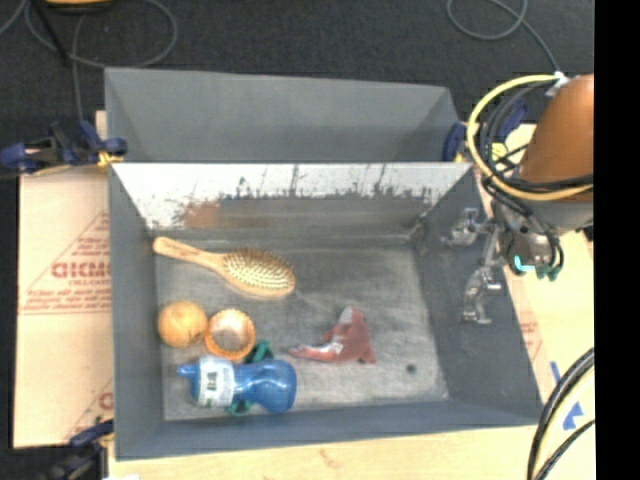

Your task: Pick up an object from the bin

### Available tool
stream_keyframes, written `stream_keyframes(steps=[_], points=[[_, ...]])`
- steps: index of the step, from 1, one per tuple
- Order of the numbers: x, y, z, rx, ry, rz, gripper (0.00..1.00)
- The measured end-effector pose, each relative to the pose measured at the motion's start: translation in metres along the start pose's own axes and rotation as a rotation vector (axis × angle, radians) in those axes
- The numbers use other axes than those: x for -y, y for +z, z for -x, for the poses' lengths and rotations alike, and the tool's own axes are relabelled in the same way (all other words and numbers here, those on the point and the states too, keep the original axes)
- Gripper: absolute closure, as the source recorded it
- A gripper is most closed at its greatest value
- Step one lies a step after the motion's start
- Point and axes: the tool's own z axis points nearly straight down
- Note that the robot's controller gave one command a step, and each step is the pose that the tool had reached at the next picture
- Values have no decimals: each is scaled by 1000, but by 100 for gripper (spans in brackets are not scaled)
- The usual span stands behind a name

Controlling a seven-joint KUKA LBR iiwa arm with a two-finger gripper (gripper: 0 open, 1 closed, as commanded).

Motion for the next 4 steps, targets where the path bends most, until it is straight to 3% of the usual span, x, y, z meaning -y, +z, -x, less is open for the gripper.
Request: stream_keyframes(steps=[1, 2, 3, 4], points=[[0, -4, 2, 7, -3, -2, 0], [-17, 34, 9, 16, -44, -4, 0], [-66, 105, -11, 10, -2, 1, 0], [-72, 135, -25, 5, 245, 5, 0]])
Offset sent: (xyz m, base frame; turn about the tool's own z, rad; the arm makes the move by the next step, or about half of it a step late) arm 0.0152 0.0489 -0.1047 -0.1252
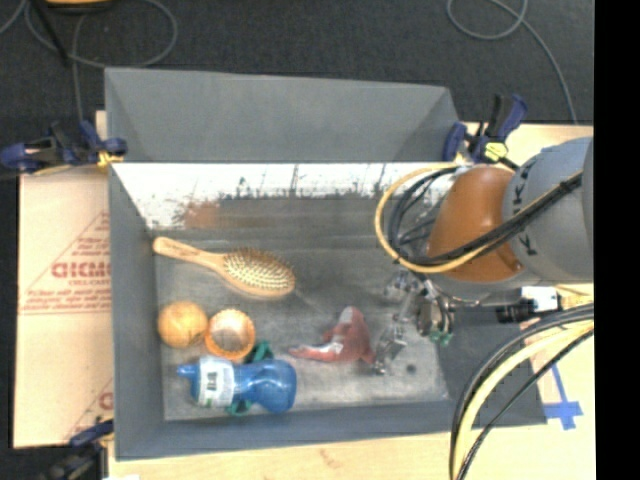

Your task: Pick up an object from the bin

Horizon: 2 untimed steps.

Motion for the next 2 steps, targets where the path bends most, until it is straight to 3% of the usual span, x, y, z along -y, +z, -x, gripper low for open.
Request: stream_keyframes(steps=[1, 2], points=[[-6, 5, -21, 1, 44, -5, 0], [-26, 7, -22, 5, -252, -5, 0]])
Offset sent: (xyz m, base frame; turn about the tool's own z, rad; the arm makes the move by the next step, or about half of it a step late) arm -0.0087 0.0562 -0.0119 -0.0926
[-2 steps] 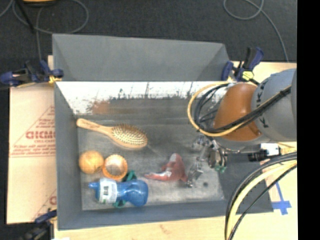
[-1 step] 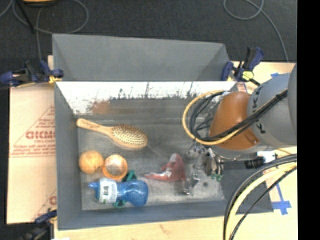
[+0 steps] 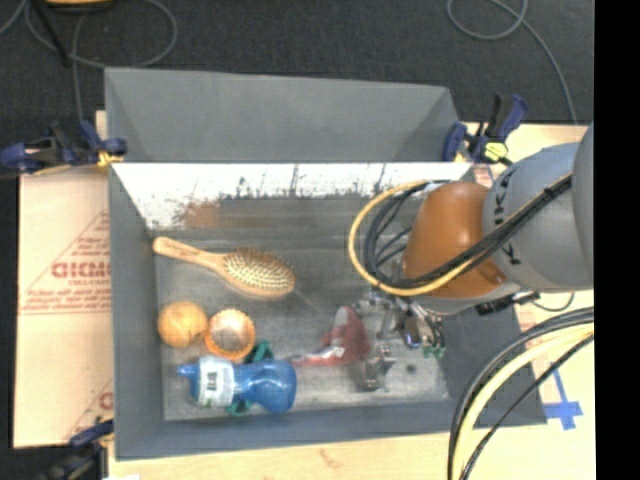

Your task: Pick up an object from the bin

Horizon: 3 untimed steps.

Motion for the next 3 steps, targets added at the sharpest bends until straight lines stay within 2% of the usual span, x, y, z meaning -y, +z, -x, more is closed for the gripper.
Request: stream_keyframes(steps=[1, 3], points=[[-34, 1, -17, 7, 377, 1, 100], [-34, 1, -17, 6, 374, 1, 100]])
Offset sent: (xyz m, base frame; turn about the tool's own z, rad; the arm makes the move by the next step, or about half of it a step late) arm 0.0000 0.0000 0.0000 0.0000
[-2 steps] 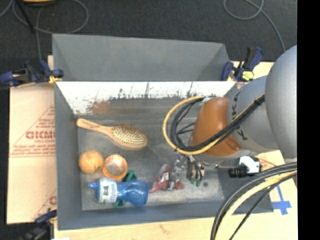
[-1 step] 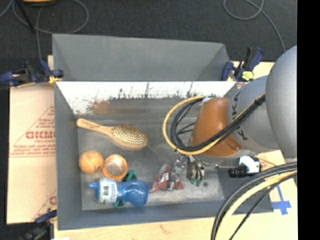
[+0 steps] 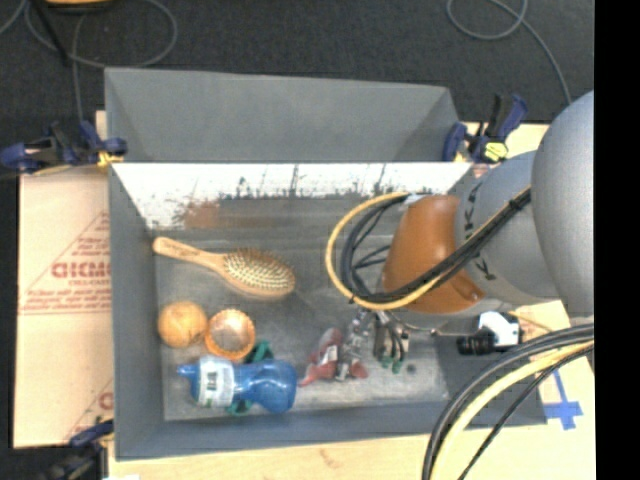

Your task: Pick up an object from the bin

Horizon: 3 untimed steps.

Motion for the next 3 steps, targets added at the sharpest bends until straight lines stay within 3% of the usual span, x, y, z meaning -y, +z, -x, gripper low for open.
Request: stream_keyframes(steps=[1, 2, 3], points=[[-5, -39, 0, -15, 33, -2, 100], [-22, -43, 1, -4, 10, 1, 100], [-18, -62, -10, -14, 44, -2, 100]])
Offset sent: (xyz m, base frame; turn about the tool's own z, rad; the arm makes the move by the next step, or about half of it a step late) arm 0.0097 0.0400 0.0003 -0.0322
